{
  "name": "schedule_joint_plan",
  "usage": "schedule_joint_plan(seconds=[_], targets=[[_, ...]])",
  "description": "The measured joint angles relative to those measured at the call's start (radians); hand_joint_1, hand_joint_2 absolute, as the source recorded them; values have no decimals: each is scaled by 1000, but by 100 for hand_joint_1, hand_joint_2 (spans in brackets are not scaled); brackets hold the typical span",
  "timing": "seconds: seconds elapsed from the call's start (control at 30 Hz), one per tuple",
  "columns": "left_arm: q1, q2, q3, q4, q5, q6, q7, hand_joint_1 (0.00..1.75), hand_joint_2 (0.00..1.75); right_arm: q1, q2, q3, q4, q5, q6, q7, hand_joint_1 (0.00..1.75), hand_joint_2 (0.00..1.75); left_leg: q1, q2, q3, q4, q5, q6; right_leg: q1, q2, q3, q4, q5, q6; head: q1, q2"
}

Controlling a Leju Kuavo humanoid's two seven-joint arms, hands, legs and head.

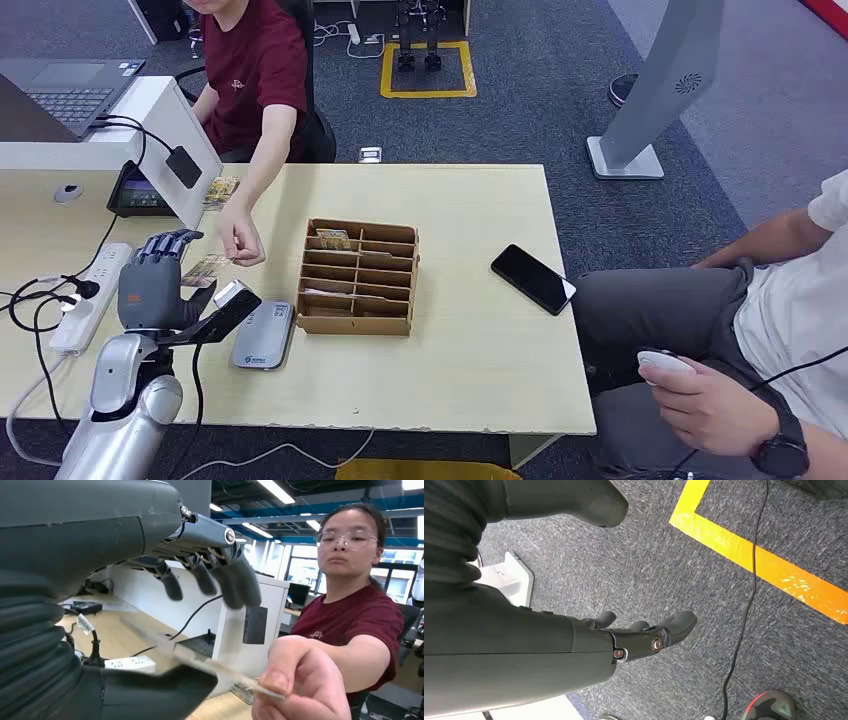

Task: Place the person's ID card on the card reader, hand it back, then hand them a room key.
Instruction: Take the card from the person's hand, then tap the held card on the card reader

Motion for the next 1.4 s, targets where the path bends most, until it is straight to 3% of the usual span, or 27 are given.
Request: schedule_joint_plan(seconds=[0.7,0.8,0.9,1.0,1.13,1.4], targets=[[3,1,17,0,18,4,-9,175,175,0,3,6,0,4,-3,0,0,175,0,0,0,0,0,0,0,0,0,0,0,0,0,0],[7,0,21,-2,59,13,-47,175,175,-1,4,7,0,6,-3,0,0,175,0,0,0,0,0,0,0,0,0,0,0,0,0,0],[24,-5,33,-19,219,9,-147,175,175,-1,5,8,0,10,-5,0,0,175,0,0,0,0,0,0,0,0,0,0,0,0,0,0],[44,-26,61,-51,448,-92,-179,175,175,-2,7,8,0,8,-10,0,0,175,0,0,0,0,0,0,0,0,0,0,0,0,0,0],[60,-48,102,-68,687,-293,-96,175,175,-1,9,8,0,6,-18,7,0,175,0,0,0,0,0,0,0,0,0,0,0,0,0,0],[65,-59,142,-46,769,-350,-35,175,175,-5,13,8,0,11,-24,19,0,175,0,0,0,0,0,0,0,0,0,0,0,0,0,0]])
